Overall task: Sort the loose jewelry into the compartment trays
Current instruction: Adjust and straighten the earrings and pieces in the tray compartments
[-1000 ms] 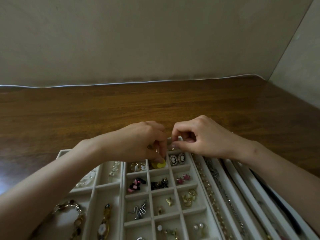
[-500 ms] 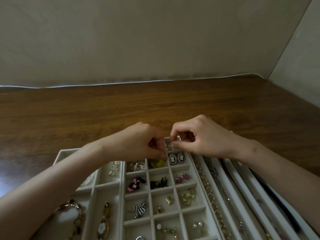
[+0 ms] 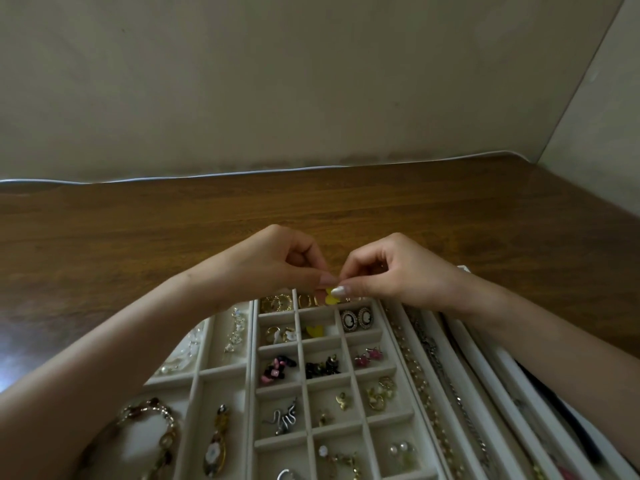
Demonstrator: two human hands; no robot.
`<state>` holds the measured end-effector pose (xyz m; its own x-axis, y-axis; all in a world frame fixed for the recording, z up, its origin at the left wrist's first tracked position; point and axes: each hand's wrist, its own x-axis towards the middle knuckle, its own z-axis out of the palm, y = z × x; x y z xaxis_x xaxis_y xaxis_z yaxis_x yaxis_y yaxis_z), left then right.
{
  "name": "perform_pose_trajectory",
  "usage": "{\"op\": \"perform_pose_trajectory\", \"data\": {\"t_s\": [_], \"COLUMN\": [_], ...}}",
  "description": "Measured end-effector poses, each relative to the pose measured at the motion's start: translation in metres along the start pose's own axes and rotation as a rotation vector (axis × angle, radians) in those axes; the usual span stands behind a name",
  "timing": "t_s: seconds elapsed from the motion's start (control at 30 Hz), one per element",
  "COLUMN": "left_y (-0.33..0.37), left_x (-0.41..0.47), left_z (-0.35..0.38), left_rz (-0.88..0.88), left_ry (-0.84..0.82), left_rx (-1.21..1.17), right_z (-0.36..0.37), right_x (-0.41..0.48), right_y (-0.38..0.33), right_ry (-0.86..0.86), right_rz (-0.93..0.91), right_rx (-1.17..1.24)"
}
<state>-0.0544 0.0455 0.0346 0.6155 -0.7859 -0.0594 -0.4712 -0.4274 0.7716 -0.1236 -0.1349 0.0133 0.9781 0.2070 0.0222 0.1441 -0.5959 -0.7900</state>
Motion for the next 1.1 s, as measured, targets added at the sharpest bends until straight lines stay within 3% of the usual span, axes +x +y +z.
{"op": "perform_pose_trajectory", "data": {"t_s": [0.1, 0.33, 0.47, 0.9, 1.1], "left_y": [-0.005, -0.013, -0.006, 0.005, 0.0], "left_x": [-0.002, -0.018, -0.012, -0.003, -0.006], "left_z": [-0.001, 0.006, 0.014, 0.02, 0.019], "left_rz": [-0.005, 0.162, 0.19, 0.217, 0.224], "left_ry": [0.035, -0.138, -0.139, -0.179, -0.164], "left_rx": [0.069, 0.694, 0.862, 1.0, 0.897], "right_z": [-0.002, -0.008, -0.008, -0.007, -0.007], "right_x": [-0.001, -0.001, 0.0, -0.001, -0.001], "right_y": [0.0, 0.004, 0.006, 0.006, 0.004], "right_ry": [-0.022, 0.024, 0.037, 0.052, 0.042], "right_rz": [0.028, 0.039, 0.034, -0.027, -0.043], "right_rx": [-0.001, -0.021, -0.043, -0.058, -0.041]}}
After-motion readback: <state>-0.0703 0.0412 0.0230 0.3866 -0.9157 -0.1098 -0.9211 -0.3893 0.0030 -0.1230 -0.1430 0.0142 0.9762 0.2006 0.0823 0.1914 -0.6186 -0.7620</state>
